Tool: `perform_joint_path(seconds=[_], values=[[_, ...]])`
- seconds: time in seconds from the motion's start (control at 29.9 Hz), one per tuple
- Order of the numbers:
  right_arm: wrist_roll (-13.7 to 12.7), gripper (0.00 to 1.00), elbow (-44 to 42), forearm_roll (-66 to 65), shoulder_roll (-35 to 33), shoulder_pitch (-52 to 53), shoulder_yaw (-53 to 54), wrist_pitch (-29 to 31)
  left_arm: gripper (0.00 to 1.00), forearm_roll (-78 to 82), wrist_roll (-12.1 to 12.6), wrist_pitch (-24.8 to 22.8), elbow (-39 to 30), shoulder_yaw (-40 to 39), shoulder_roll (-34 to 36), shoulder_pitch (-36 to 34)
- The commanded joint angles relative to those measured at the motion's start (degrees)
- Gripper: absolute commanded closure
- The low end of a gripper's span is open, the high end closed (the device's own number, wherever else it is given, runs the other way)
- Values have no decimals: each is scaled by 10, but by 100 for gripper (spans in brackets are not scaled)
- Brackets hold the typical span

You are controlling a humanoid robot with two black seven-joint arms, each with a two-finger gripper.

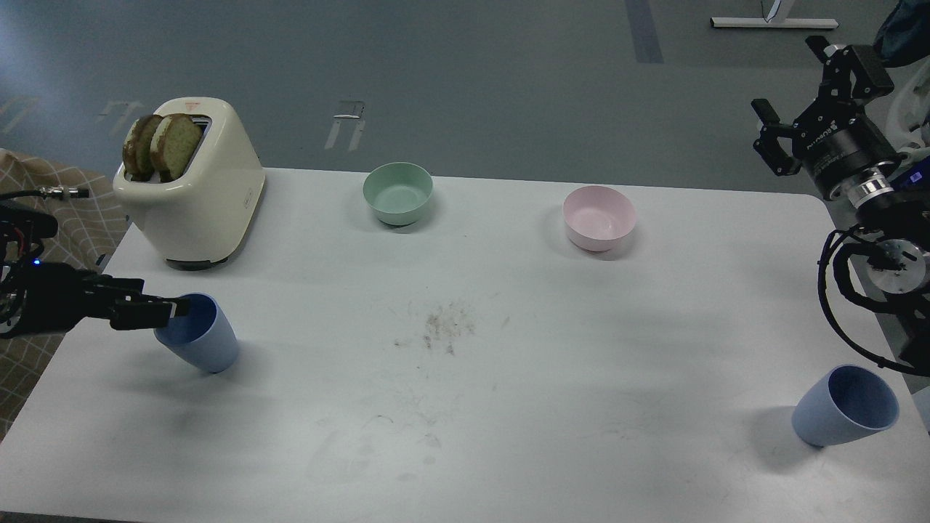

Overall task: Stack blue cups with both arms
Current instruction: 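Lower the left gripper to the blue cup nearest it, then close the left gripper on the blue cup's rim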

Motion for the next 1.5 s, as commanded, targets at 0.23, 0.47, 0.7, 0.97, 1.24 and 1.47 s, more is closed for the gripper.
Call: perform_joint_path(seconds=[0.23, 0.47, 0.7, 0.97, 1.24, 1.47], values=[[1, 0, 3, 1, 0, -6, 0, 0, 25, 0, 0, 6, 17, 0, -13, 19], [1, 0, 3, 1, -3, -7, 0, 0, 24, -5, 0, 5, 23, -4, -23, 19], [1, 0, 10, 1, -11, -8, 0, 0, 23, -20, 0, 4, 23, -1, -23, 19], [1, 0, 11, 1, -15, -8, 0, 0, 61, -18, 0, 5, 25, 0, -26, 22], [1, 0, 11, 1, -16, -9, 0, 0, 100, -10, 0, 16, 45, 0, -45, 24], [1, 0, 11, 1, -16, -8, 0, 0, 100, -8, 0, 19, 38, -1, -39, 24]])
